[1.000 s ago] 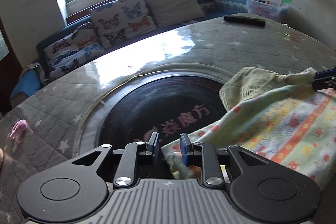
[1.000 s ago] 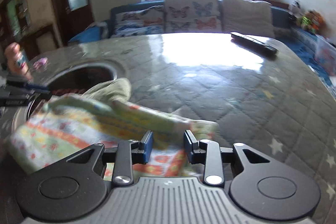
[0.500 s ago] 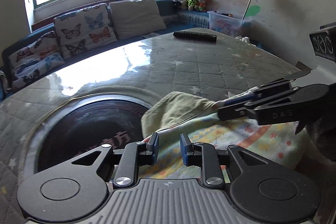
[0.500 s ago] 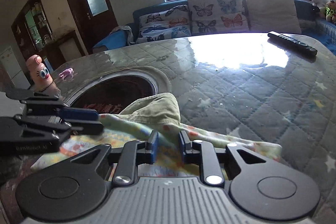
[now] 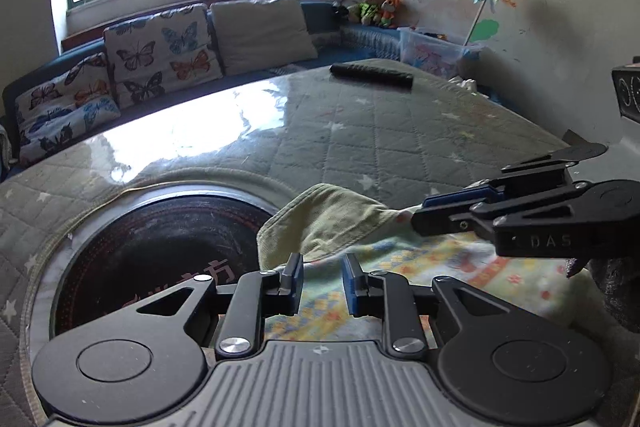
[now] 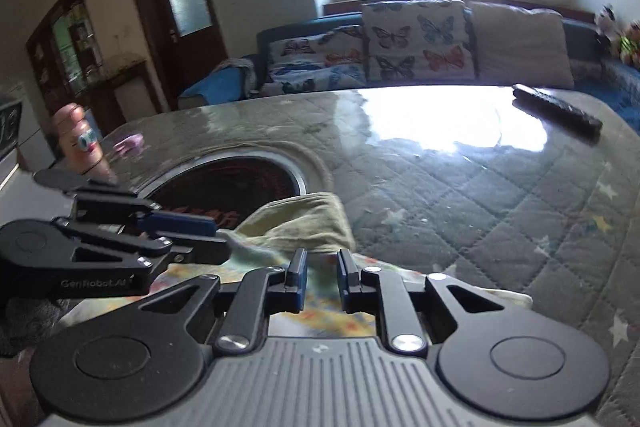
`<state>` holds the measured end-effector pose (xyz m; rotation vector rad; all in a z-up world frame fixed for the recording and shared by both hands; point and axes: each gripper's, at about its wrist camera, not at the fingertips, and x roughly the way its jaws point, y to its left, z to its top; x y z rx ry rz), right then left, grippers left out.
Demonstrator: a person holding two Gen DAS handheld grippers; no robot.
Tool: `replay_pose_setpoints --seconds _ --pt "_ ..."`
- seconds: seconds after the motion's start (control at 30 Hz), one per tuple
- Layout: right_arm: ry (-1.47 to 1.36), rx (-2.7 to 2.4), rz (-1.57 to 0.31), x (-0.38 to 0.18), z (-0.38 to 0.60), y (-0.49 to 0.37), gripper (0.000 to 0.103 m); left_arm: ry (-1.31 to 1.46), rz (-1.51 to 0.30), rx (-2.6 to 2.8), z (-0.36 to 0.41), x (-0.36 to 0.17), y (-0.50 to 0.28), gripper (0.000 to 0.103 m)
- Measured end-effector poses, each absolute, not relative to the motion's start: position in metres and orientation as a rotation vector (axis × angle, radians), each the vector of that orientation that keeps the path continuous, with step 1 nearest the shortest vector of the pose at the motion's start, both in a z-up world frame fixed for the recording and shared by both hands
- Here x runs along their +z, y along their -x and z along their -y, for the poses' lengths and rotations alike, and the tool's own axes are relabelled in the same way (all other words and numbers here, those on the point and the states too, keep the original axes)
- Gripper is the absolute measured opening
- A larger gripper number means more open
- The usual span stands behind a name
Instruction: Fold clothes
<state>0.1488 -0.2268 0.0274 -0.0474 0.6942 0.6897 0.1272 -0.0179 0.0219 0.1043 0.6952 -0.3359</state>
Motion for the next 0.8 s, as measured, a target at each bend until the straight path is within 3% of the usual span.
replay_pose_setpoints --seconds 0.47,0.8 --pt "0.275 0.784 -0.622 0.011 0.201 -0.067 0.016 -0.174 -0.686 -0.403 0.038 -0.002 -0.065 0.025" --pt "0.191 0.763 -0.63 0.014 0.219 -0.05 0.016 -0.181 -0.651 -0.368 0.037 -0.001 -0.048 0.025"
